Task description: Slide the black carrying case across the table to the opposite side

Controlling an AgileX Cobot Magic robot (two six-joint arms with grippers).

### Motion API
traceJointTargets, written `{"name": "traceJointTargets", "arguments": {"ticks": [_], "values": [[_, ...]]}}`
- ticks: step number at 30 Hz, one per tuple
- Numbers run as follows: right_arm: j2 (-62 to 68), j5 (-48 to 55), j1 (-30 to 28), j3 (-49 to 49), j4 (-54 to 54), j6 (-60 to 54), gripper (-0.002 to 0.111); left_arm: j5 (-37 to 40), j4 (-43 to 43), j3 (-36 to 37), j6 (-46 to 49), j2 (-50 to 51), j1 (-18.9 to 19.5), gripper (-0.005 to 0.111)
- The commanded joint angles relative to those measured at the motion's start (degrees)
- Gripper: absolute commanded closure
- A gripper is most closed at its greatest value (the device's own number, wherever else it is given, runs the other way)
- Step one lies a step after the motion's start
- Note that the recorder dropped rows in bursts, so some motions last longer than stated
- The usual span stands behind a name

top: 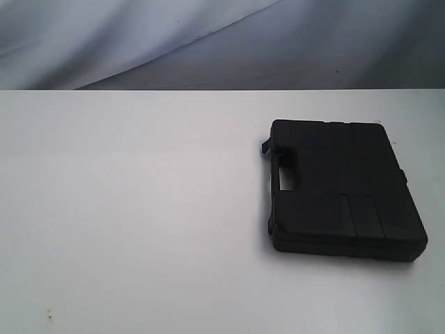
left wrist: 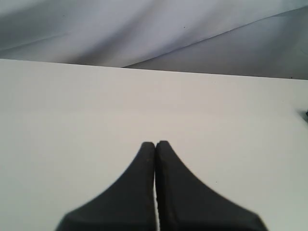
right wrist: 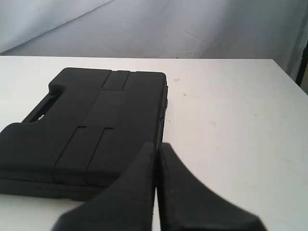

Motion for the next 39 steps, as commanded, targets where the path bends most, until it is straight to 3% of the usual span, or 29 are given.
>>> {"name": "traceJointTargets", "arguments": {"ticks": [1,39], "values": [[-0.28,-0.46,-0.46,0.22,-0.19,-0.15,0.108,-0.16,-0.01,0.23,-0.07,-0.17,0.19,0.107],[-0.28,-0.45,-0.46,0.22,-0.3,-0.15,0.108,-0.16,-0.01,0.23,-0.07,-0.17,0.19,0.107]]}}
